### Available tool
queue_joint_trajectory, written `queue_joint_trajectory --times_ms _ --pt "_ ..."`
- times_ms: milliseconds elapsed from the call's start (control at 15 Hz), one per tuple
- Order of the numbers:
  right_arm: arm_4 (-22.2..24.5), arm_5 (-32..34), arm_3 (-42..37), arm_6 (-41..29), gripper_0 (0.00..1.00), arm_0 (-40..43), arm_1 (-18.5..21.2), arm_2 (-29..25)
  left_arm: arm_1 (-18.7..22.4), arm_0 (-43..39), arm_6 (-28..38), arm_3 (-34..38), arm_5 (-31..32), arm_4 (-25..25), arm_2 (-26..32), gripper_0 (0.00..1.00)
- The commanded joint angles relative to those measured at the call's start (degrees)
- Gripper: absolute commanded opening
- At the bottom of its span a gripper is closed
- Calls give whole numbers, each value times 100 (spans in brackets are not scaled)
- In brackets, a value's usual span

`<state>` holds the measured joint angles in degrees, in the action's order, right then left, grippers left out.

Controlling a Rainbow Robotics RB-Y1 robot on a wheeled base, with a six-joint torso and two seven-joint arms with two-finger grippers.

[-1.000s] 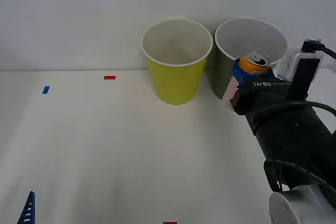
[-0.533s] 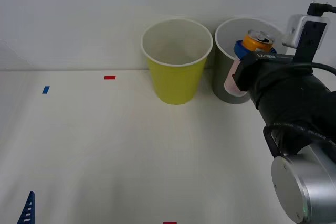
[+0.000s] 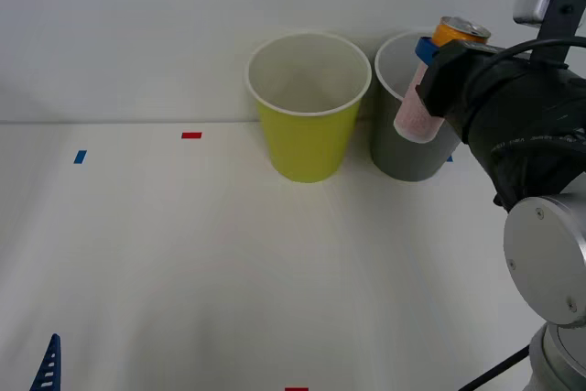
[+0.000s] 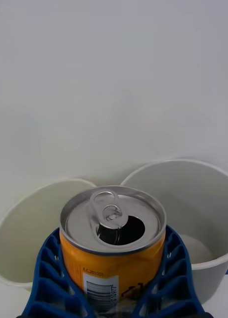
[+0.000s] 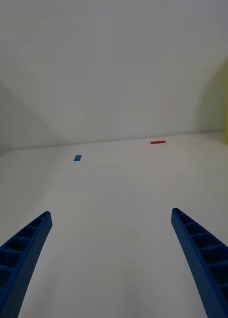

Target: Put cans in the gray bin and PET bottles in the light green bin.

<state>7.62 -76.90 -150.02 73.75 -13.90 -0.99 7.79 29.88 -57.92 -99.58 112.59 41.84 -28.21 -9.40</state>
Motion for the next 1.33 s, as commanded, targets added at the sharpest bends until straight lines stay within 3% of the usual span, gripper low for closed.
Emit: queue_joint_trajectory --times_ms 67,200,333,733,1333 --pt "-32 -53 2 -45 0 -60 108 91 0 0 0 0 0 0 0 82" --pt "188 -325 2 -45 0 -368 90 135 0 0 0 0 0 0 0 82" --pt "724 -1204 2 -18 0 -1062 99 276 0 0 0 0 0 0 0 82" --pt "1480 -1318 298 8 0 -2161 125 91 0 0 0 0 0 0 0 82" --pt "1717 1002 2425 184 0 -2319 -1 -1130 0 0 0 0 0 0 0 82"
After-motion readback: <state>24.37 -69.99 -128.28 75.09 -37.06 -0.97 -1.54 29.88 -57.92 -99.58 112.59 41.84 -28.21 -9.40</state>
